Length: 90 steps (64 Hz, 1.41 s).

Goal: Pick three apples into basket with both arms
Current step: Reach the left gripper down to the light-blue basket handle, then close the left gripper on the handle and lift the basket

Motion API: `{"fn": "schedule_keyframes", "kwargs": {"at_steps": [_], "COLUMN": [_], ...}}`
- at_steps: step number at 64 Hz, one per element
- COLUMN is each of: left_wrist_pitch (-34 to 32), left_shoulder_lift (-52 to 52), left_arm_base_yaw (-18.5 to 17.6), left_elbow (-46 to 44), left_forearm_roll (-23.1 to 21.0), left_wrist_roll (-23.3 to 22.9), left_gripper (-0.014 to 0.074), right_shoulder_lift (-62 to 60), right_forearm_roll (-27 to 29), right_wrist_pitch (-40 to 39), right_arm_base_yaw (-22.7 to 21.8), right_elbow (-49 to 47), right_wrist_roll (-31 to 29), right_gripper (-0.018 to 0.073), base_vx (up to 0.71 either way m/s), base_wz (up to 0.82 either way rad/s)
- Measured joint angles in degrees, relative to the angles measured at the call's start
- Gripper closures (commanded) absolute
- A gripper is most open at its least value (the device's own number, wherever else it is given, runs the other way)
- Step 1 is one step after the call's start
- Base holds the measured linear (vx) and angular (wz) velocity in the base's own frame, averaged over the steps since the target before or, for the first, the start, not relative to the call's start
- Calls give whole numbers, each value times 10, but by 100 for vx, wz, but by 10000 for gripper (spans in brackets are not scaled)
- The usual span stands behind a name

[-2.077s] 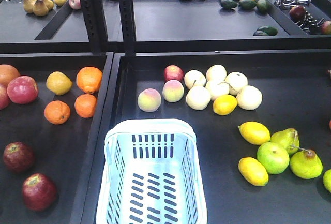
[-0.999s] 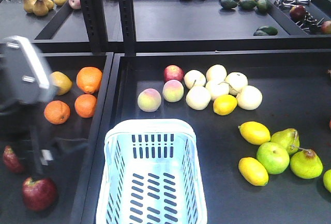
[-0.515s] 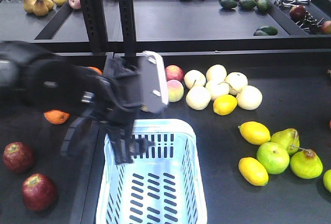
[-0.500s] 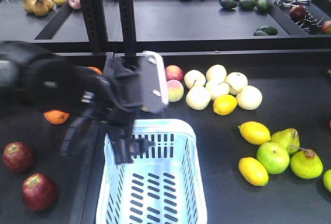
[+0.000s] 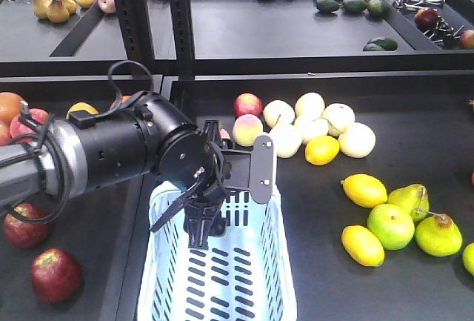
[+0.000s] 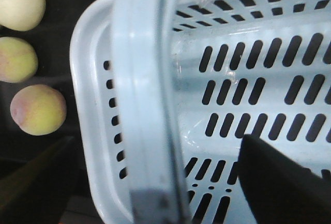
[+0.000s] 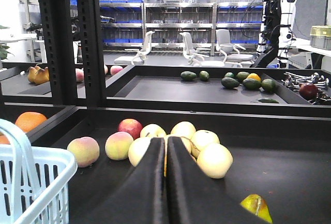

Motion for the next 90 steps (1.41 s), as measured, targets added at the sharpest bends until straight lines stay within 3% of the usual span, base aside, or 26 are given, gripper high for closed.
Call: {"fn": "schedule_keyframes", "kwargs": {"at_steps": [10,21,44,62,90], "left_wrist_pitch": [1,10,21,72,165], "left_shoulder_lift": [0,0,-41,-185,-385], "left_arm_base_yaw": [0,0,-1,-2,-2], "left_elbow": [-1,-1,-3,-3,-3], "left_forearm_roll": [29,35,33,62,63], "left_wrist_roll": [-21,-27,-46,-49,-50], "left_gripper": [276,606,605,605,605], "right_shoulder_lift": [0,0,0,0,0], "right_forearm_roll": [0,0,0,0,0], "right_wrist_pitch": [0,0,0,0,0], "right_arm_base_yaw": [0,0,0,0,0], "right_elbow": [0,0,0,0,0], "right_wrist_roll": [0,0,0,0,0], "right_gripper": [568,568,568,568,568], "base_vx": [0,0,0,0,0], "base_wz": [0,0,0,0,0]}}
